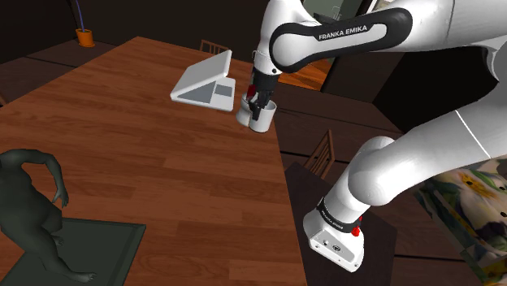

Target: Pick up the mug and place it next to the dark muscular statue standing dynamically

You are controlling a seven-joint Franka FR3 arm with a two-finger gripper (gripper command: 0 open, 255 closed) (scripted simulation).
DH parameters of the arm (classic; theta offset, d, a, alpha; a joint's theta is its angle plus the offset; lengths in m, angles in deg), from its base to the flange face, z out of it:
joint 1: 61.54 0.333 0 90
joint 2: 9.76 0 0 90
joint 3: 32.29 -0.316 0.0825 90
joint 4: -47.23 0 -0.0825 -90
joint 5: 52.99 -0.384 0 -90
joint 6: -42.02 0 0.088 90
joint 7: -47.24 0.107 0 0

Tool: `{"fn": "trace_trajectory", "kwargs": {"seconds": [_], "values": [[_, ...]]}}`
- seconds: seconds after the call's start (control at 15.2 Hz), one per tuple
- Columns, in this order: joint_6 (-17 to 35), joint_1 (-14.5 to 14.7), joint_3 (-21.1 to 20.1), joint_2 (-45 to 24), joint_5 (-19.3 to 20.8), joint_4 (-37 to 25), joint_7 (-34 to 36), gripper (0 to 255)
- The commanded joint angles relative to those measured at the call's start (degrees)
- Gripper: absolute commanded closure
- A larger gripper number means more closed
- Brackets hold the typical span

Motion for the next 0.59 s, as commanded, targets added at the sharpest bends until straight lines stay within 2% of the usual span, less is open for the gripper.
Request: {"fn": "trace_trajectory", "kwargs": {"seconds": [0.0,0.53], "values": [[-1.71,0.01,0.02,0.41,-0.05,-1.29,-0.12,255],[-8.28,0.06,0.06,1.93,-0.22,-6.35,-0.55,255]]}}
